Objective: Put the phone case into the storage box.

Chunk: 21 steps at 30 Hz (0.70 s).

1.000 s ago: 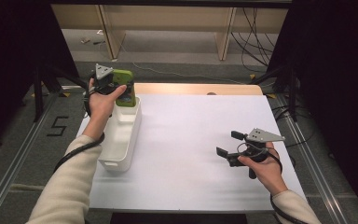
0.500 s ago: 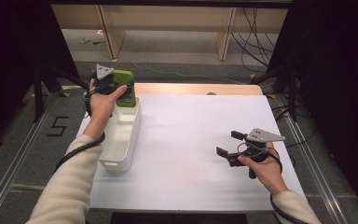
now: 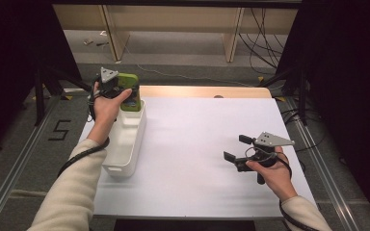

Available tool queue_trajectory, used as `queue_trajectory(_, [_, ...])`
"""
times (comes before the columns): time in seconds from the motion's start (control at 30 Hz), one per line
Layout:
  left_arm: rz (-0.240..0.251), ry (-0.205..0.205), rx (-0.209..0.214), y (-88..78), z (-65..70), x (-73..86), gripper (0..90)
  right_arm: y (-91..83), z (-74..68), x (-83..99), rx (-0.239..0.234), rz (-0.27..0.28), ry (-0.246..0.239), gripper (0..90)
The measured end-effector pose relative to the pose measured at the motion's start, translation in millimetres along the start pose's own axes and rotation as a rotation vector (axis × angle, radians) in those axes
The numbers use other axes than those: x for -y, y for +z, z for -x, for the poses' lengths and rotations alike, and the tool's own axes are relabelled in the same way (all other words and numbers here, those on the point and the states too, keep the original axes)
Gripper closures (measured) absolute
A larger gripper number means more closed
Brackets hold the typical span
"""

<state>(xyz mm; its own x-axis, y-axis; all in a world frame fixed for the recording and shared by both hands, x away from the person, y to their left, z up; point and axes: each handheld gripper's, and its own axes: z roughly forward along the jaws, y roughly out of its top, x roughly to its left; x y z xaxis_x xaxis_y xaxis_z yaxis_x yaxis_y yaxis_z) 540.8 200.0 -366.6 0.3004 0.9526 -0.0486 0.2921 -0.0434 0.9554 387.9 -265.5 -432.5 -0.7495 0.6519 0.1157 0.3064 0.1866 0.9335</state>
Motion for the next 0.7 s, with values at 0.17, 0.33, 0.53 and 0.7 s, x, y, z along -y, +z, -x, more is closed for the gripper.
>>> queue_trajectory(0.17, [-0.006, -0.004, -0.003, 1.0, 0.1, -0.4, 16.9, 0.5, 0.0, 0.2, -0.004, -0.001, 0.001, 6.2])
queue_trajectory(0.33, [-0.005, -0.006, -0.002, 1.3, 0.8, -1.3, 16.9, 0.4, 0.0, 0.2, -0.001, -0.001, 0.003, 6.3])
queue_trajectory(0.53, [-0.005, -0.004, -0.005, 1.6, -0.1, -2.2, 16.9, 0.3, -0.1, 0.0, -0.001, 0.000, 0.002, 6.3])
queue_trajectory(0.7, [-0.012, -0.030, -0.009, 2.5, 2.6, 0.0, 16.9, 0.0, 0.3, -0.1, 0.000, 0.000, 0.002, 6.3])
